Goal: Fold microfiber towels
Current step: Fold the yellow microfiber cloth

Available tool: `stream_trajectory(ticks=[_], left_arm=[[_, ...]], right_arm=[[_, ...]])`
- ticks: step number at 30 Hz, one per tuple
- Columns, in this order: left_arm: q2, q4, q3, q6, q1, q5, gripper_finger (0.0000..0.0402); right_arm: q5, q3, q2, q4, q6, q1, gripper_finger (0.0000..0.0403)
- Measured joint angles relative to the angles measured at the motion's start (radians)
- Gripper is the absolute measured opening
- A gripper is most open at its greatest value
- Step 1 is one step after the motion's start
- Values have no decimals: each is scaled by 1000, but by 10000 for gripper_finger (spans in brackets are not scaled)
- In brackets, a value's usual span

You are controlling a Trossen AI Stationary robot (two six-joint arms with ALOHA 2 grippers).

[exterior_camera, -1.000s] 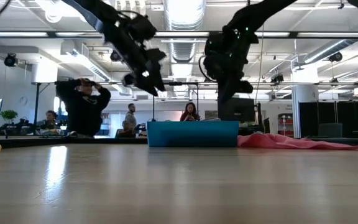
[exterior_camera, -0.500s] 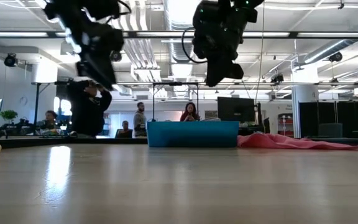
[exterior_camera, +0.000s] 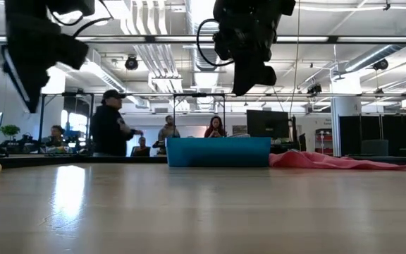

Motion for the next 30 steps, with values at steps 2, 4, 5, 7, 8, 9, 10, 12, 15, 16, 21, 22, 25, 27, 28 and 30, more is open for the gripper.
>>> stream_trajectory(ticks=[2,4,5,7,8,9,10,12,15,16,21,22,25,27,28,30], left_arm=[[1,-27,-13,-76,-27,44,176],[9,-29,-34,-136,-57,101,176],[14,-24,-43,-160,-74,126,176],[32,-23,-63,-205,-107,149,176],[45,-25,-75,-230,-123,156,176],[61,-26,-83,-255,-136,163,176],[79,-25,-88,-277,-148,173,176],[121,-24,-92,-300,-166,180,176],[203,-4,-92,-317,-173,180,176],[233,12,-92,-317,-174,182,176],[398,105,-92,-309,-174,242,176],[429,121,-92,-309,-174,260,176],[511,155,-76,-308,-175,278,176],[547,191,-58,-285,-175,288,176],[563,209,-48,-270,-175,295,176],[588,255,-27,-264,-173,305,176]], right_arm=[[-1,-2,0,-3,-1,4,47],[-1,-2,0,-8,-4,6,47],[-1,-2,0,-11,-12,7,47],[-1,-2,0,-24,-30,8,47],[-2,-2,0,-33,-44,10,47],[-3,-2,0,-41,-52,10,47],[-3,-2,0,-50,-60,11,47],[-3,-2,0,-66,-72,11,47],[-3,-3,1,-72,-107,11,47],[-3,-3,1,-73,-115,11,47],[-3,-3,1,-72,-134,11,47],[-3,-3,1,-72,-141,11,47],[-3,-3,1,-72,-160,10,47],[-3,-3,1,-72,-169,10,47],[-3,-3,1,-72,-169,10,47],[-3,-3,1,-72,-169,10,47]])
